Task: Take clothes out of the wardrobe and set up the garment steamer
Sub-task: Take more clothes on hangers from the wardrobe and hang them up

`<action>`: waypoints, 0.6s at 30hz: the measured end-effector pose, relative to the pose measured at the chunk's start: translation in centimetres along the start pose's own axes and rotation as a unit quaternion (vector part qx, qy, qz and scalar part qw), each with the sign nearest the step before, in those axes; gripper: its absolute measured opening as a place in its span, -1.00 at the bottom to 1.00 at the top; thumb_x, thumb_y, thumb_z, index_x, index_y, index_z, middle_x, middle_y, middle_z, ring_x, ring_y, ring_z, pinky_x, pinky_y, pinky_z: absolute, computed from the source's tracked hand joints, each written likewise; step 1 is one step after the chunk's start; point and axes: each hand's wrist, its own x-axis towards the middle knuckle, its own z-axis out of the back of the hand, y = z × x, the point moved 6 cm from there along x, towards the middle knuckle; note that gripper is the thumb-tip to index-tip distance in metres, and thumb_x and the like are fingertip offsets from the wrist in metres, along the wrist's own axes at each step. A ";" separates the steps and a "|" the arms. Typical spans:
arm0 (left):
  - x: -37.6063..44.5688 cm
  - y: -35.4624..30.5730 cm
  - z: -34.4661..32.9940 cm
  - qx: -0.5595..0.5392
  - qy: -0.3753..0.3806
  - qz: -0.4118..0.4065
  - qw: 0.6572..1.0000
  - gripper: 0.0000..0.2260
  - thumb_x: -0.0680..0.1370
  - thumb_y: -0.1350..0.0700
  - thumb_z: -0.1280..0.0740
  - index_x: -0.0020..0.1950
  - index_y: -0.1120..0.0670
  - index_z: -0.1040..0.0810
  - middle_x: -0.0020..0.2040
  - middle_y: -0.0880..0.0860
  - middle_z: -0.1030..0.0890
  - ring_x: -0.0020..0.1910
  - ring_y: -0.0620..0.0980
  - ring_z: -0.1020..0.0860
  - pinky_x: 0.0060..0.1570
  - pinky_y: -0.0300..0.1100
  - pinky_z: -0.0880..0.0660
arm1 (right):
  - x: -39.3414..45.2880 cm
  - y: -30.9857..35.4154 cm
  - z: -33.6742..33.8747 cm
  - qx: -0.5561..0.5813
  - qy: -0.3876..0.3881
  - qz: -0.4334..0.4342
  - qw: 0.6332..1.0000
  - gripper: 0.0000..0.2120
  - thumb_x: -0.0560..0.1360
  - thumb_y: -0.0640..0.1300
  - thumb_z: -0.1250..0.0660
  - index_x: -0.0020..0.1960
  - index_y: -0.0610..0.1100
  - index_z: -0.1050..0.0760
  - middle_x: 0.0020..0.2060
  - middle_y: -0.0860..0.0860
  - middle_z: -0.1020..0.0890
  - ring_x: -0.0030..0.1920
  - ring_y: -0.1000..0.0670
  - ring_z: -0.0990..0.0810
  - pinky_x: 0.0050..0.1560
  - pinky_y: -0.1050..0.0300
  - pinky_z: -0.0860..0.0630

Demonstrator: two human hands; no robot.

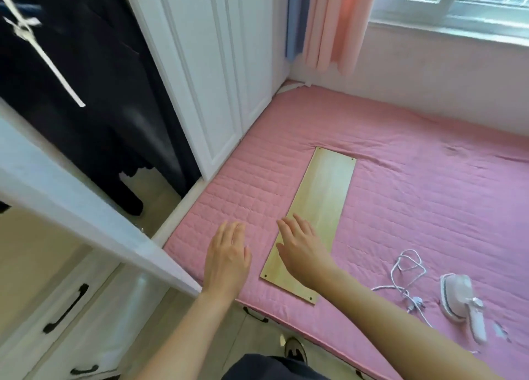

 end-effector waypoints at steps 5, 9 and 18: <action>2.8 0.4 1.4 0.014 -0.038 0.074 0.996 -0.55 0.60 0.09 -0.23 0.48 0.15 -0.29 0.46 0.12 -0.35 0.49 0.12 -0.22 0.46 0.01 -0.21 | 4.6 -2.0 1.4 -0.002 -0.020 0.077 0.997 -0.55 0.51 -0.08 -0.32 0.32 -0.29 -0.40 0.22 -0.20 -0.52 0.30 -0.31 -0.43 0.33 -0.17 -0.37; 5.3 1.2 3.5 0.024 -0.088 0.123 0.988 -0.57 0.60 0.11 -0.22 0.46 0.15 -0.32 0.44 0.10 -0.38 0.48 0.10 -0.25 0.44 -0.05 -0.20 | 8.7 -2.2 2.7 0.008 -0.036 0.129 0.991 -0.52 0.50 -0.07 -0.34 0.33 -0.30 -0.40 0.21 -0.20 -0.53 0.30 -0.31 -0.44 0.29 -0.18 -0.42; 12.6 3.4 9.7 0.040 -0.182 0.191 0.964 -0.58 0.60 0.12 -0.25 0.46 0.12 -0.34 0.44 0.06 -0.39 0.49 0.08 -0.23 0.43 -0.04 -0.22 | 17.6 -0.2 8.0 -0.008 -0.094 0.215 0.972 -0.58 0.40 -0.13 -0.46 0.20 -0.28 -0.53 0.14 -0.15 -0.59 0.23 -0.24 -0.53 0.25 -0.12 -0.46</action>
